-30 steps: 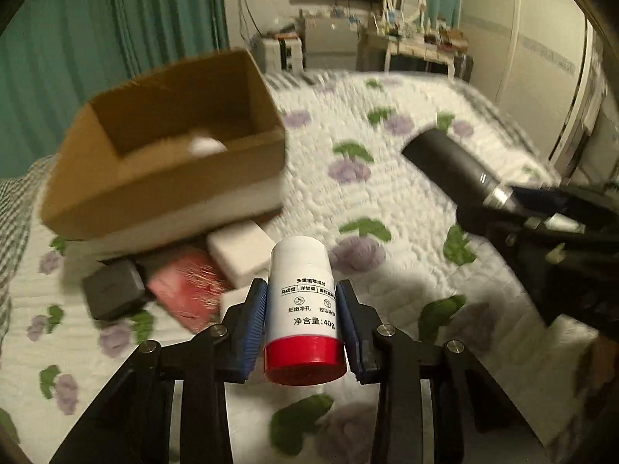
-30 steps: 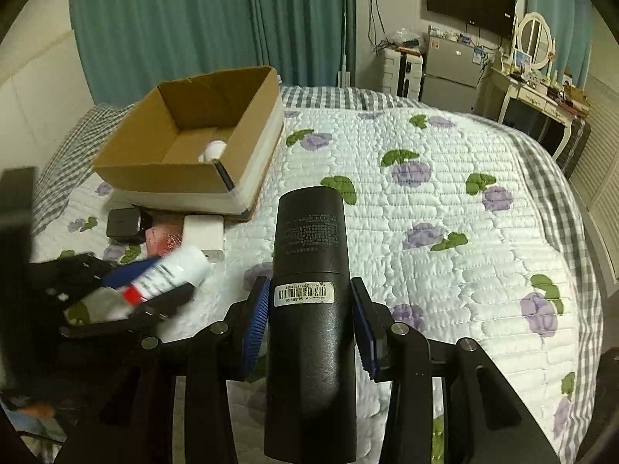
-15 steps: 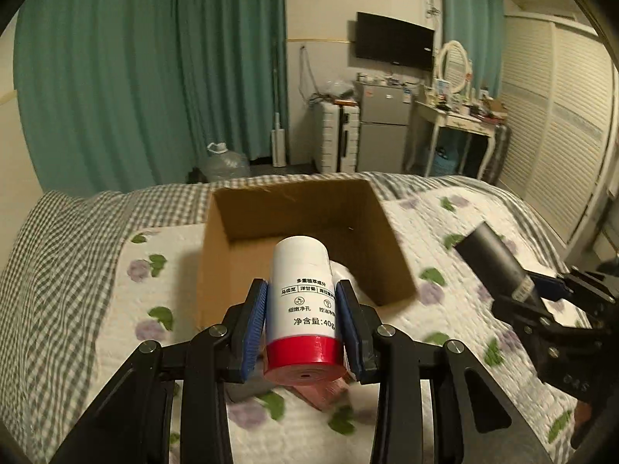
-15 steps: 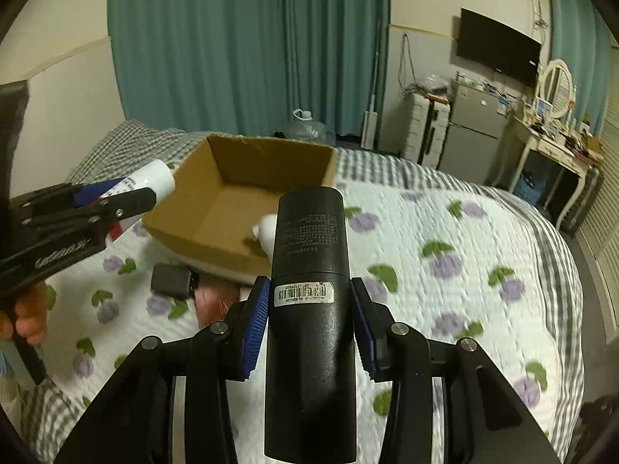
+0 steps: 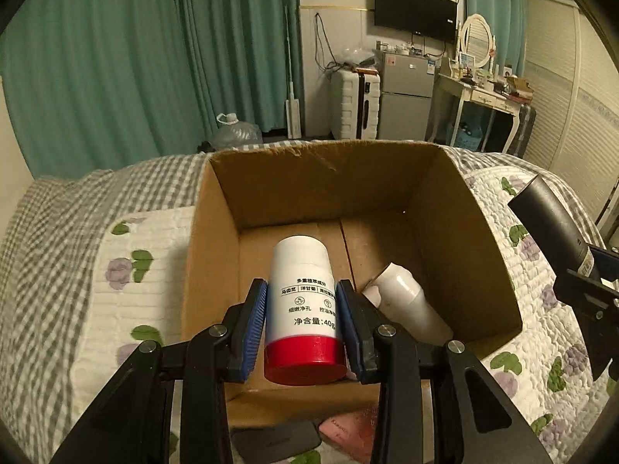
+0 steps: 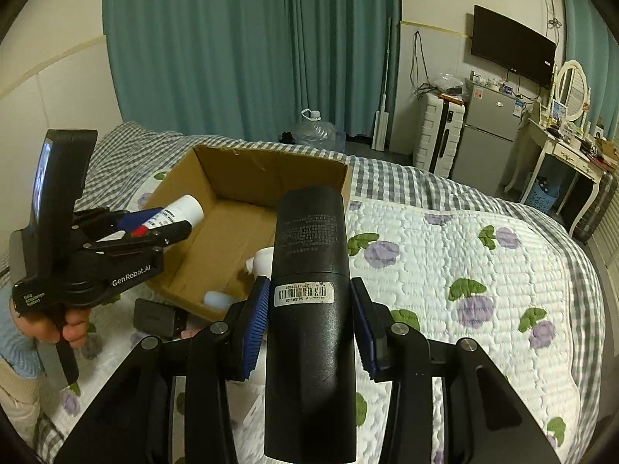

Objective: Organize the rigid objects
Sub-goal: 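Grasp the white-and-red deodorant with the left gripper and drop it in the box, then lower the black bottle into the box and open the right gripper, then grasp the white rectangular block with the right gripper, then grasp the small white charger with the left gripper and drop it in the box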

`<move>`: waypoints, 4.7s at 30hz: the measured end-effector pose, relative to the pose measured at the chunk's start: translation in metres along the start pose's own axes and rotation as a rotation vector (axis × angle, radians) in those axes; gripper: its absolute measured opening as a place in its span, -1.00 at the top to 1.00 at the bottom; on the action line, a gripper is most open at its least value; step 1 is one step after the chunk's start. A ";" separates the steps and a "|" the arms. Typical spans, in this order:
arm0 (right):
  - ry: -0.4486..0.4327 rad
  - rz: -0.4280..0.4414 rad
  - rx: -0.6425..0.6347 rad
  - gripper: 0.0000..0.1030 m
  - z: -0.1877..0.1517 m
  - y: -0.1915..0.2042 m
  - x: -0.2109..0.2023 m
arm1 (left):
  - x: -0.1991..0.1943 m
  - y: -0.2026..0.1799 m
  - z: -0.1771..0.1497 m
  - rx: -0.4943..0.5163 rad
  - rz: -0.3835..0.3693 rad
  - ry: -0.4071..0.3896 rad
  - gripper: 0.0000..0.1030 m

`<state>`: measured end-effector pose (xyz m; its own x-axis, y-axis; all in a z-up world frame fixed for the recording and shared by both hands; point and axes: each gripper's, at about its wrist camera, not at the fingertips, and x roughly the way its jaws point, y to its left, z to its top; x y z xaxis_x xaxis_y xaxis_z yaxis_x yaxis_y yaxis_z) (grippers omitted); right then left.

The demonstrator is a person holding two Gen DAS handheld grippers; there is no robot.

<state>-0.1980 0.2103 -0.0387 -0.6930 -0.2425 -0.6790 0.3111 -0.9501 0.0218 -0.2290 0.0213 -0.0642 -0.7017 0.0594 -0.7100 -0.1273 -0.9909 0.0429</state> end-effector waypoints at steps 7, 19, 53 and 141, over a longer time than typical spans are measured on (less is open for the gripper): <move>-0.005 0.007 -0.013 0.21 0.008 0.003 0.003 | -0.014 0.007 0.009 -0.024 0.010 -0.087 -0.27; -0.038 0.146 -0.140 0.21 0.078 0.048 0.063 | -0.046 0.048 0.008 -0.074 0.082 -0.117 -0.34; -0.052 -0.072 -0.092 -0.95 -0.012 0.066 -0.064 | -0.154 0.042 -0.056 -0.092 0.101 -0.188 -0.46; -0.036 -0.051 0.078 -0.21 -0.031 -0.012 -0.057 | -0.118 -0.056 -0.034 -0.008 -0.173 -0.059 0.46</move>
<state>-0.1425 0.2415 -0.0227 -0.7302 -0.1993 -0.6535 0.2243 -0.9734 0.0461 -0.1151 0.0654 -0.0071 -0.7097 0.2355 -0.6640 -0.2439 -0.9663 -0.0820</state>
